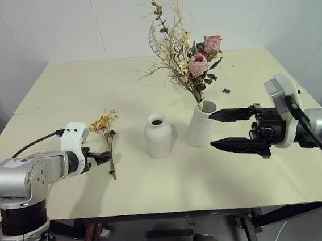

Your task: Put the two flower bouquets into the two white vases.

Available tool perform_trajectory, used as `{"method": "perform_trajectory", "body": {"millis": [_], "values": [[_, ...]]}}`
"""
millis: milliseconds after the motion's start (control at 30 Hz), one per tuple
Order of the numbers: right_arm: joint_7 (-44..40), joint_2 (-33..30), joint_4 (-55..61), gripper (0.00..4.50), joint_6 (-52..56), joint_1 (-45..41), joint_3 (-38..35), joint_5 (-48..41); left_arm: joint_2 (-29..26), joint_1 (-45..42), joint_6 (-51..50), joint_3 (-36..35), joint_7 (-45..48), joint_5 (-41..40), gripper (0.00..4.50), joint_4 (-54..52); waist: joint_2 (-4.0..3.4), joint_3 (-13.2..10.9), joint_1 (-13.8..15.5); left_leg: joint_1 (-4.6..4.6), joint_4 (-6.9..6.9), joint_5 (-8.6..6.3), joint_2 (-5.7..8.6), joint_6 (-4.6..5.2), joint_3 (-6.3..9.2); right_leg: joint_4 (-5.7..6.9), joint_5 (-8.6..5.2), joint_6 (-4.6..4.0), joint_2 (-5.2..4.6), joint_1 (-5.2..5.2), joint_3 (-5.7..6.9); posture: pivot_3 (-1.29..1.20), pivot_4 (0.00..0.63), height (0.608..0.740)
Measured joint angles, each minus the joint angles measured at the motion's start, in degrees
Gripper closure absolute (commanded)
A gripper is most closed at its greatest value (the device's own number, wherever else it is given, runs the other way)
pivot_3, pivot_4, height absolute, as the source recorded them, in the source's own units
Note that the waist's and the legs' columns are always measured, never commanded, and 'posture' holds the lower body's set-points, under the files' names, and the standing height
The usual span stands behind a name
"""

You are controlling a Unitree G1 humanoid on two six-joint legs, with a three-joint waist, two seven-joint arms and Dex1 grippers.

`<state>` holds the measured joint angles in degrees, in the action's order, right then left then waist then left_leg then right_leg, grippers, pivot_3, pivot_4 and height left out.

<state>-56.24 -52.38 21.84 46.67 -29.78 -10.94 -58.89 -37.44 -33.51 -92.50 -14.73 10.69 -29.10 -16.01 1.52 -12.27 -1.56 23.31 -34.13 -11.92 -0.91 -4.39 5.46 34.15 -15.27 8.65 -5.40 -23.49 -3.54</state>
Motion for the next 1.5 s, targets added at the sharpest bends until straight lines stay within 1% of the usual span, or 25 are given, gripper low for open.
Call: {"method": "perform_trajectory", "body": {"millis": [100,200,433,533,700,833,967,1067,1267,1367,1433,1500], "values": [[0.01,0.53,-0.03,0.03,0.00,-0.58,0.87,0.43,2.06,-0.73,0.06,1.61,-1.72,-0.06,0.00,2.71,0.03,0.01,0.03,0.00,0.00,0.00,0.00,0.00,0.01,0.00,0.01,0.02,0.00,0.01,0.00,0.00,0.150,0.740],[0.02,1.15,-0.02,0.03,0.00,-0.59,1.06,0.68,2.54,-2.72,0.08,3.94,-2.02,-0.06,0.00,4.05,0.02,0.01,0.21,-0.01,-0.01,0.00,0.02,0.00,-0.01,0.00,0.02,0.03,-0.02,0.03,0.00,0.00,0.150,0.740],[0.02,1.18,-0.02,0.03,-0.06,-0.52,1.04,1.59,2.05,-4.87,0.15,7.12,-2.05,-0.07,0.00,5.79,0.01,0.02,0.19,-0.03,-0.01,0.00,0.03,-0.01,0.00,0.01,0.02,0.03,-0.03,0.04,0.00,0.00,0.150,0.740],[0.04,1.21,-0.02,0.00,-0.12,-0.27,0.99,1.78,1.54,-5.53,0.25,8.13,-1.92,0.07,0.55,6.75,0.01,0.02,0.25,-0.03,-0.03,0.00,0.03,-0.01,0.00,0.01,0.02,0.03,-0.03,0.06,0.00,0.00,0.150,0.740],[0.16,1.30,-0.01,0.00,-0.46,0.92,0.87,2.12,0.46,-6.74,0.66,10.06,-1.66,1.41,2.01,8.84,0.01,0.02,0.31,-0.03,-0.04,0.00,0.05,-0.01,0.00,0.00,0.01,0.02,-0.04,0.07,0.00,0.00,0.150,0.740],[0.23,1.44,0.01,0.00,-0.85,1.58,0.39,2.49,-2.45,-7.82,3.50,15.40,0.63,3.17,3.15,9.87,0.01,0.02,0.37,-0.03,-0.04,0.00,0.05,-0.01,-0.01,-0.02,0.01,0.02,-0.05,0.07,0.00,0.00,0.150,0.740],[0.60,1.97,0.39,0.00,-1.69,2.20,-0.31,2.51,-2.72,-8.73,7.23,19.15,2.67,4.93,4.43,10.65,0.01,0.02,0.80,-0.03,-0.05,0.01,0.05,-0.01,-0.01,-0.02,0.01,-0.01,-0.05,0.07,0.00,0.00,0.150,0.740],[1.08,1.99,0.88,0.00,-1.75,3.42,-0.80,2.51,-2.60,-9.28,9.76,19.97,3.96,5.76,4.47,12.40,0.01,0.02,1.09,-0.03,-0.05,0.01,0.04,-0.01,-0.01,-0.02,0.01,-0.05,-0.04,0.07,0.00,0.00,0.150,0.740],[2.42,2.48,2.37,0.00,-1.85,4.61,-1.51,2.47,-0.37,-11.00,15.35,19.16,3.88,8.53,4.47,17.24,0.01,0.02,1.33,0.02,-0.07,0.02,0.04,-0.01,-0.02,-0.08,0.05,-0.04,-0.04,0.06,0.00,0.00,0.150,0.740],[3.16,2.49,2.80,0.00,-2.39,5.57,-2.78,2.48,1.55,-12.13,21.65,17.03,3.71,10.11,4.47,20.08,0.02,0.02,1.39,0.04,-0.05,0.02,0.04,-0.01,-0.02,-0.10,0.10,0.06,-0.04,0.05,0.00,0.00,0.150,0.740],[3.69,2.55,2.97,0.00,-2.84,6.25,-3.32,2.49,3.45,-12.83,27.33,14.07,3.89,10.19,4.47,21.46,0.02,0.01,1.44,0.06,-0.03,0.01,0.04,-0.01,-0.02,-0.12,0.12,0.09,-0.04,0.05,0.01,0.00,0.150,0.740],[4.62,2.74,3.88,0.00,-2.98,7.21,-3.62,2.49,5.84,-13.61,36.56,9.97,5.30,9.65,4.47,21.98,0.02,0.01,1.49,0.09,-0.03,0.01,0.04,-0.02,-0.02,-0.16,0.14,0.12,-0.05,0.04,0.01,0.00,0.150,0.740]]}}
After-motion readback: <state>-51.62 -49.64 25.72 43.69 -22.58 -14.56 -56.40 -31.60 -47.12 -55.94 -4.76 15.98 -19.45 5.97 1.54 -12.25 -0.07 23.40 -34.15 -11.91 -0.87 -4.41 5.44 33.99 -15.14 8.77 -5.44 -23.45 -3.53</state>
